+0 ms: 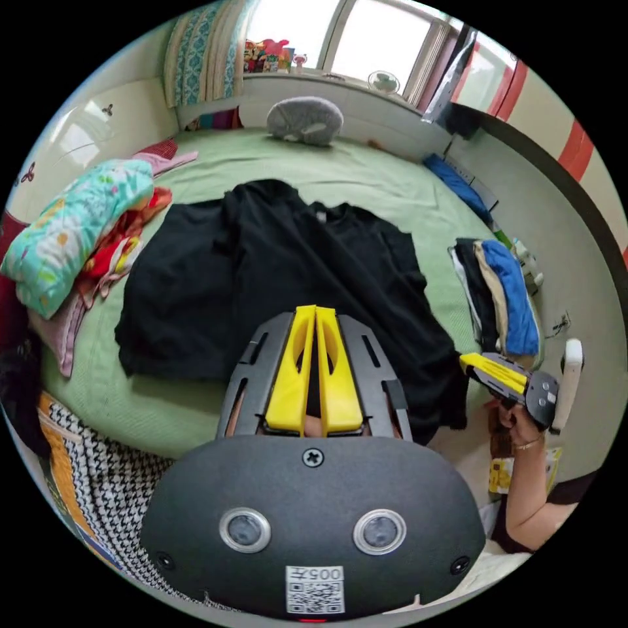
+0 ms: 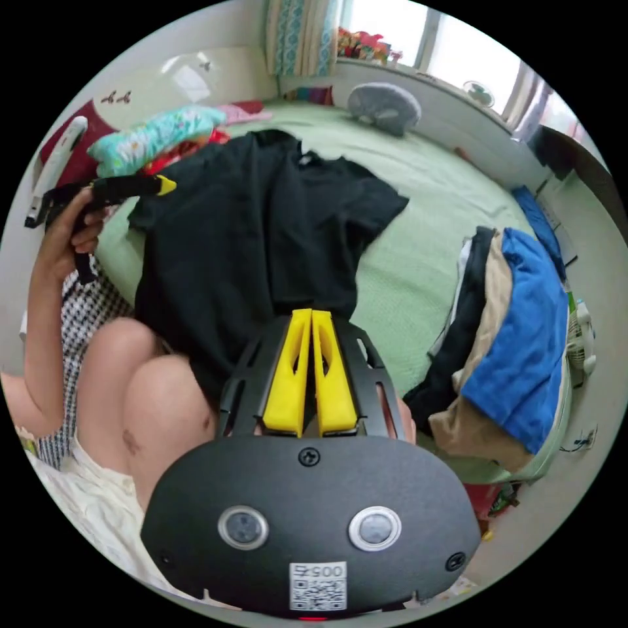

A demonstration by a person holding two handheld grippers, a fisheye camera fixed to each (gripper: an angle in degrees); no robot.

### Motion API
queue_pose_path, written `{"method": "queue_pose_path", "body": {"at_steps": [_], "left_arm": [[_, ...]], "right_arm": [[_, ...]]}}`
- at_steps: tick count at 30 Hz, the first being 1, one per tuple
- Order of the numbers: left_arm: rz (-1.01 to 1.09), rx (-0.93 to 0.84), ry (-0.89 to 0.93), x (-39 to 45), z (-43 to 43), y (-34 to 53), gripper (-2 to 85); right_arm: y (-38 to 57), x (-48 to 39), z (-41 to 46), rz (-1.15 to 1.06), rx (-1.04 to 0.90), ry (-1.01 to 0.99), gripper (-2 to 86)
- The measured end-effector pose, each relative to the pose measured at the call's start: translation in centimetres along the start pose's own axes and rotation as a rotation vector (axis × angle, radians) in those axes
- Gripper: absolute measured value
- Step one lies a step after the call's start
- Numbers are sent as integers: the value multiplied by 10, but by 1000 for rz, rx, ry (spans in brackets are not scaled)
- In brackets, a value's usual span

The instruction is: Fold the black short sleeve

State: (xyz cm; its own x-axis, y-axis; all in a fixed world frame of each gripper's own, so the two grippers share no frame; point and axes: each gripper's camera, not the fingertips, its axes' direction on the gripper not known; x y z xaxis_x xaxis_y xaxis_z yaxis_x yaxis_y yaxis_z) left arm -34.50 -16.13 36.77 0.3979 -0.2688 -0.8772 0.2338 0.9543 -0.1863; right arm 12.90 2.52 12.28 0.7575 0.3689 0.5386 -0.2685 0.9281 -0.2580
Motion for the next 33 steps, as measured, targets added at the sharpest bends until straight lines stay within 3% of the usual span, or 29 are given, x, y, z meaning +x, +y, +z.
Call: {"method": "queue_pose_path", "body": {"at_steps": [4, 7, 10, 16, 27, 33], "left_arm": [[-36, 48, 72, 33, 30, -45, -5], [39, 57, 18, 53, 50, -42, -4], [30, 7, -39, 48, 72, -37, -3], [8, 21, -58, 28, 78, -61, -4], [-40, 16, 8, 16, 103, -81, -7], [-28, 2, 18, 18, 116, -85, -7]], "right_arm": [[-59, 45, -5, 54, 155, -48, 57], [-96, 79, 6, 60, 182, -132, 103], [-129, 113, 31, 104, 166, -65, 120], [-193, 180, 103, 203, 27, -100, 122], [-251, 241, 157, 304, -62, -93, 96], [-259, 254, 155, 323, -1, -316, 36]]}}
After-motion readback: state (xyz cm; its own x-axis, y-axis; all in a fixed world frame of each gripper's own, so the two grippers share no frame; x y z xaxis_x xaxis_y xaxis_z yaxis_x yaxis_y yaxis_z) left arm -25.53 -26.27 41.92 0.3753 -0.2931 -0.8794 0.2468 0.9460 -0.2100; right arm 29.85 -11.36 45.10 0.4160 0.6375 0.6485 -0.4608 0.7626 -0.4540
